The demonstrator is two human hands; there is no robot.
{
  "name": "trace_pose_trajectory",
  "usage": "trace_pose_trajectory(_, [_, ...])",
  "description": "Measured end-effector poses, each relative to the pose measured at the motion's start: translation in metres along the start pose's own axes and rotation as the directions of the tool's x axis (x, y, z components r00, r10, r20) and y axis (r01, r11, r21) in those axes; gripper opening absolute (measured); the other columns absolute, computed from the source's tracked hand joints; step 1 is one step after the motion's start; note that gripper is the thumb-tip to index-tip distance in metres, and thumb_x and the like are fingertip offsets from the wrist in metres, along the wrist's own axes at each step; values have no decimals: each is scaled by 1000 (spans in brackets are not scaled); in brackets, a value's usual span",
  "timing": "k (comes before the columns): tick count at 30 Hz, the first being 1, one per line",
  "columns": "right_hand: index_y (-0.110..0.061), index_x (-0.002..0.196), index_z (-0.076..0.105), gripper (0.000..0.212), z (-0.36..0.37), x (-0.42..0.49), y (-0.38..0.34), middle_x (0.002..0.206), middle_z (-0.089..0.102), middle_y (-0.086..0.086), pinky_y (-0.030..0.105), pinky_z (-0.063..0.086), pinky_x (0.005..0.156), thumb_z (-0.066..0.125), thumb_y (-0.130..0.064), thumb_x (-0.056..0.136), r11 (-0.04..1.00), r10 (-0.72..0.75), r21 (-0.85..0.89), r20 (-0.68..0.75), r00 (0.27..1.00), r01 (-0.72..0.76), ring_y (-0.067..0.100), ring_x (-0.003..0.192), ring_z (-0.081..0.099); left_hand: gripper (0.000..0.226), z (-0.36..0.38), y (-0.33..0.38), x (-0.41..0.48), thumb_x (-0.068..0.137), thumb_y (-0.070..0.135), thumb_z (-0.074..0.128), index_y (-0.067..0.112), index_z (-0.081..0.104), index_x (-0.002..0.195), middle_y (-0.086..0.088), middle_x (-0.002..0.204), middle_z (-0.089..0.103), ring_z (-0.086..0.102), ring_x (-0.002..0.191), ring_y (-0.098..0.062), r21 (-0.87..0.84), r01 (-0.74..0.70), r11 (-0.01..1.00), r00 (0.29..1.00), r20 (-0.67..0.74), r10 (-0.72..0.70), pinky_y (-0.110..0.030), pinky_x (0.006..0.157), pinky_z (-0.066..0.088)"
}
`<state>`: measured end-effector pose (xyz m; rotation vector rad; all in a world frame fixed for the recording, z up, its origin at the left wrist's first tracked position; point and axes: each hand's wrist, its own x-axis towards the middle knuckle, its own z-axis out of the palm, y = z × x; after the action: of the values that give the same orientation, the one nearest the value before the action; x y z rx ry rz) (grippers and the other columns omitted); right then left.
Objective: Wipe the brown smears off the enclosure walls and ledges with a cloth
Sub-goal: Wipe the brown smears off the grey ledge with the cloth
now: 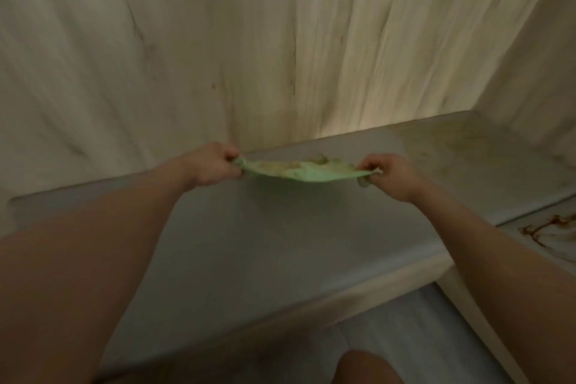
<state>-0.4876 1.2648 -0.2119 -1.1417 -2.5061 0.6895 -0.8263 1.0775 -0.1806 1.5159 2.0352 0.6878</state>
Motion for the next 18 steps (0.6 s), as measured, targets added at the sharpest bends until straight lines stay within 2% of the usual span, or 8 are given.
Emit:
trace_pose_trajectory(2, [-35, 86, 74, 30, 12, -18, 19, 91, 75, -4, 31, 50, 78, 72, -5, 88, 991, 28, -131, 264, 964, 7, 18, 88, 69, 25, 23, -14, -11, 69, 29, 69, 17, 76, 90, 2, 78, 67, 59, 78, -15, 212, 24, 977, 959, 271, -82, -28, 70, 45])
trace_pose_trajectory(4, [-37, 86, 76, 26, 24, -34, 26, 90, 76, -5, 33, 51, 79, 74, -11, 87, 984, 113, -172, 441, 890, -40, 17, 86, 70, 9, 44, -23, -19, 82, 15, 70, 21, 76, 81, 8, 67, 61, 55, 65, -10, 298, 77, 951, 878, 432, -207, -22, 61, 43])
trace_pose_trajectory(6, [-38, 79, 77, 20, 28, -46, 22, 78, 73, -10, 27, 50, 73, 71, -19, 79, 985, 162, -137, 547, 821, -103, 9, 73, 66, 32, 56, -24, -24, 89, -1, 62, 27, 75, 77, 7, 74, 63, 58, 67, -5, 282, 192, 940, 772, 549, -322, -22, 63, 49])
trace_pose_trajectory(8, [-25, 71, 76, 15, 24, -52, 13, 68, 65, -7, 28, 45, 70, 64, -28, 63, 984, 165, -44, 575, 801, -171, 8, 66, 58, 35, 57, -22, -28, 90, -7, 54, 23, 72, 92, 1, 93, 66, 64, 84, -9, 208, 328, 921, 718, 580, -386, -28, 69, 55])
trace_pose_trajectory(11, [-3, 85, 75, 39, 21, -42, 6, 78, 63, 2, 36, 41, 76, 60, -27, 58, 960, 180, 115, 440, 880, -254, 17, 76, 55, 35, 47, -19, -21, 89, -9, 47, 12, 70, 103, -11, 105, 69, 68, 92, -20, 52, 413, 909, 797, 462, -388, -38, 68, 62])
trace_pose_trajectory(14, [-14, 89, 74, 12, 33, -12, -4, 85, 68, 0, 30, 44, 72, 64, -21, 89, 948, 204, 191, 250, 946, -255, 18, 83, 60, 29, 36, -16, -3, 94, 0, 50, 7, 71, 114, -17, 116, 72, 71, 104, -28, 13, 347, 938, 911, 231, -341, -45, 91, 61])
trace_pose_trajectory(15, [-15, 98, 72, 10, 39, -1, -6, 95, 69, 4, 29, 46, 72, 64, -20, 94, 955, 239, 141, 159, 958, -262, 21, 88, 62, 31, 35, -18, 3, 95, 7, 56, 7, 65, 124, -17, 125, 68, 67, 112, -31, 48, 339, 940, 928, 146, -342, -43, 96, 58])
trace_pose_trajectory(18, [-14, 130, 57, 40, 67, 11, -12, 128, 55, 17, 39, 46, 97, 67, -29, 94, 935, 327, -96, -133, 936, -340, 36, 115, 55, 61, 46, -32, 14, 91, 25, 71, 8, 46, 144, -18, 145, 48, 54, 129, -35, 235, 306, 923, 952, -97, -291, -36, 106, 44])
